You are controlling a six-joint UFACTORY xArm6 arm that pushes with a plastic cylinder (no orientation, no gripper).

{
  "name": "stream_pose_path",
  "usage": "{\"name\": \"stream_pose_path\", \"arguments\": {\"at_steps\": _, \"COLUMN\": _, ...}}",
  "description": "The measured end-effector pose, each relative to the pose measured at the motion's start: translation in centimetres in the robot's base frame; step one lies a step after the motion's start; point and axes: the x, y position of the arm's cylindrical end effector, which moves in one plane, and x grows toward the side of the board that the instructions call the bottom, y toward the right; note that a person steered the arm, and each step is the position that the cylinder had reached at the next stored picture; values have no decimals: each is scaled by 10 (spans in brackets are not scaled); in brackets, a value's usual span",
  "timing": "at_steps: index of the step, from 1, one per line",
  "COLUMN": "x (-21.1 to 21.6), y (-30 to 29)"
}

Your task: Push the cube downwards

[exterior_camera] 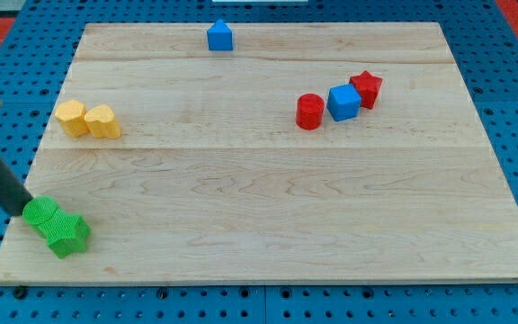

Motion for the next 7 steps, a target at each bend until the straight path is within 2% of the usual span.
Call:
{"name": "stream_pose_path", "arguments": {"at_steps": 1, "x": -32, "y": 16}}
{"name": "stream_pose_path", "arguments": {"at_steps": 2, "x": -40, "y": 31}}
{"name": "stream_pose_path", "arguments": {"at_steps": 7, "x": -47, "y": 32}}
